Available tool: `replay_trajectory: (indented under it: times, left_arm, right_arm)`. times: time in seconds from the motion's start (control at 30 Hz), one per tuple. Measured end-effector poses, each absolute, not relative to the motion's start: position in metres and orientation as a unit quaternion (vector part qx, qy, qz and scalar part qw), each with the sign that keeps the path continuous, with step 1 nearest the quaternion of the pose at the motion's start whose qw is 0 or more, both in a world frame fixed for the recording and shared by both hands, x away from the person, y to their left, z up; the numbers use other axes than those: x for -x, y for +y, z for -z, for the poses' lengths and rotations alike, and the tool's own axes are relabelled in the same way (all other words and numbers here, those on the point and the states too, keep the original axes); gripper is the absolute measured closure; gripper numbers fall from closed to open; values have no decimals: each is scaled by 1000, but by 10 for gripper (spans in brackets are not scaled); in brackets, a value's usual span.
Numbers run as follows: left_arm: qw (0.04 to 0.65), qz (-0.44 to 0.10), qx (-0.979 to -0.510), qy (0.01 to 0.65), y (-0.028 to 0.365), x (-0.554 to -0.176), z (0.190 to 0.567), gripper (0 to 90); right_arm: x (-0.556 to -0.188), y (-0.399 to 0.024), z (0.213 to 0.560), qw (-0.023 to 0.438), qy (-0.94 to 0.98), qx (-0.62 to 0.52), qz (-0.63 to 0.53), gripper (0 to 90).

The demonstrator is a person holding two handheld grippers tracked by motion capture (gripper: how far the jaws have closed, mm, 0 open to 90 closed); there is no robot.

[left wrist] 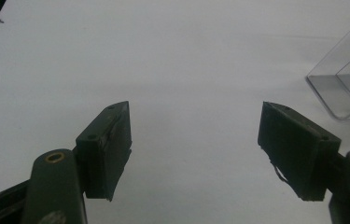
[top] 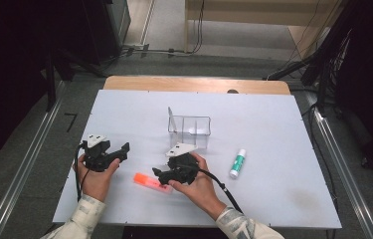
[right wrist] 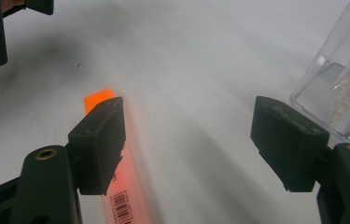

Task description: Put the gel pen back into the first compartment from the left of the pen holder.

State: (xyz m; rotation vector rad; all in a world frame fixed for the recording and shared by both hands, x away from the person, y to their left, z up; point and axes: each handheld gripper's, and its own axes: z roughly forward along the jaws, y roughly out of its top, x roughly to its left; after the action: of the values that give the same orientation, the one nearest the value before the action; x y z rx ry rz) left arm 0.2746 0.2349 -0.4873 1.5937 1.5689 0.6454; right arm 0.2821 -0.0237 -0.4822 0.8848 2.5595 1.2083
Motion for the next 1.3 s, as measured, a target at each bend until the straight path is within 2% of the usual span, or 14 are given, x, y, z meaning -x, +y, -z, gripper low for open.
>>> replay_trajectory:
  times: [1.3]
  left_arm:
    - [396, -255, -628, 620, 234, -275, 488, 260]
  right_arm:
    - [-272, -2, 503, 65, 875, -278, -392, 252]
